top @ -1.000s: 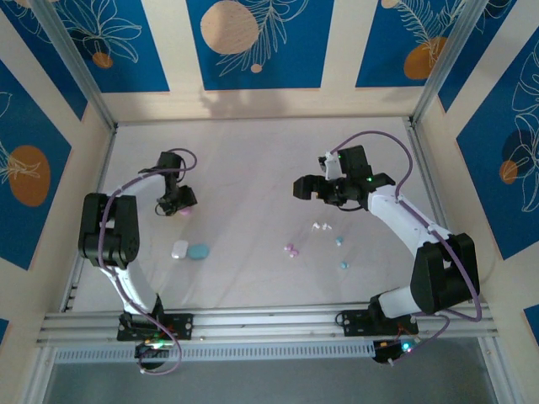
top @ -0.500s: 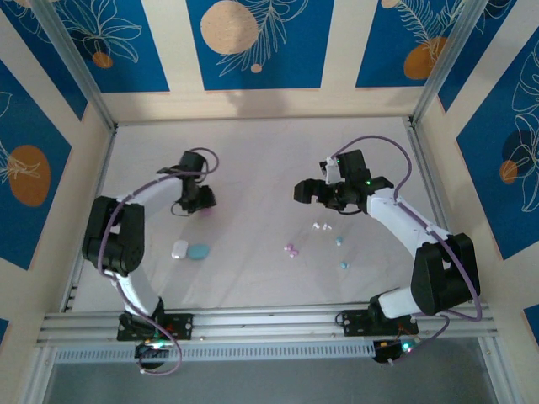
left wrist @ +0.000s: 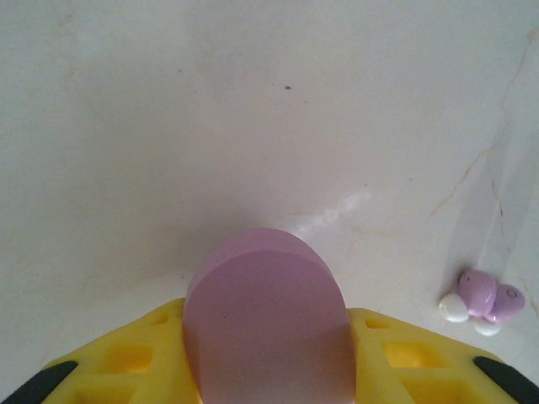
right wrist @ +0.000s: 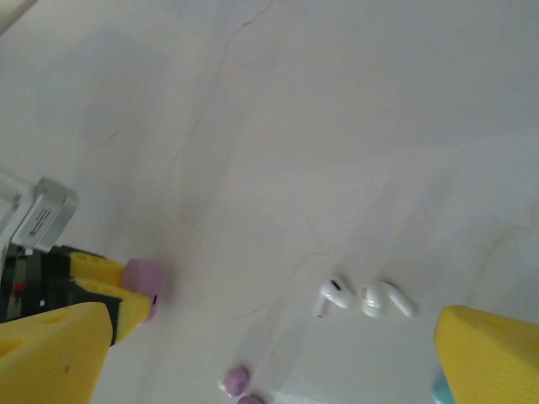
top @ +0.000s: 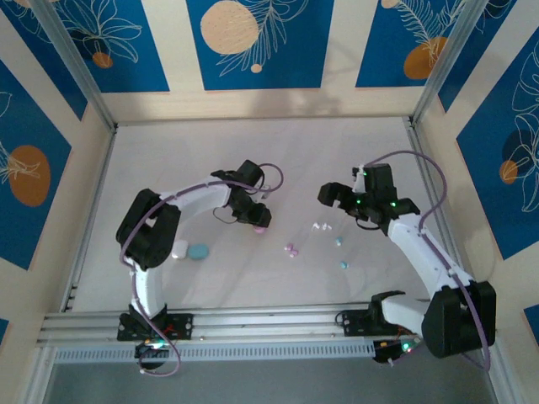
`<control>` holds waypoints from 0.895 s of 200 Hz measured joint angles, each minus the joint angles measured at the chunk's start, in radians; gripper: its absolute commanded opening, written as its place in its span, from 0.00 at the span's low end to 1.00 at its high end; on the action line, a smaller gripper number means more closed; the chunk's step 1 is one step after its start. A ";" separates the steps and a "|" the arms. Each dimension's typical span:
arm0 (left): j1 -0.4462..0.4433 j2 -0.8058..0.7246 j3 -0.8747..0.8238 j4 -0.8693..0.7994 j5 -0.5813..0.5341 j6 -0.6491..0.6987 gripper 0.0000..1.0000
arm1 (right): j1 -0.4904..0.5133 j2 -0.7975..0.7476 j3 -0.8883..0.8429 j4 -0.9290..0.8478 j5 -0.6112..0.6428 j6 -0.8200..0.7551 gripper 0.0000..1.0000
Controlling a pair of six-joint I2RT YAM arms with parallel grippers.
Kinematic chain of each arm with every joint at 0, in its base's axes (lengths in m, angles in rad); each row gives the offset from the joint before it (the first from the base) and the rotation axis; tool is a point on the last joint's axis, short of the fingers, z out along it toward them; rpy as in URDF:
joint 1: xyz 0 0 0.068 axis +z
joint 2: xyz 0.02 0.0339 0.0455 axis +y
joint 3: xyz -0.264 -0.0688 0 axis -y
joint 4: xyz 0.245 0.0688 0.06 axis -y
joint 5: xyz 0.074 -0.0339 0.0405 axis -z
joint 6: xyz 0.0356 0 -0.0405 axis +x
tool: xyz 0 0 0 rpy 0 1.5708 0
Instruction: Insert wireless bluetooth earbuds into charging case
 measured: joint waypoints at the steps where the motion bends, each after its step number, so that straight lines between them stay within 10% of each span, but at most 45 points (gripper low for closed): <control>1: 0.000 0.000 0.002 -0.005 0.000 0.002 0.32 | -0.002 -0.002 -0.002 0.000 0.000 0.001 0.99; 77: -0.001 0.053 0.037 -0.063 -0.020 0.018 0.32 | -0.077 -0.107 -0.074 -0.001 -0.033 0.024 1.00; 179: -0.011 0.028 -0.032 0.058 -0.066 -0.381 0.55 | -0.063 0.008 -0.039 -0.002 -0.137 -0.013 0.95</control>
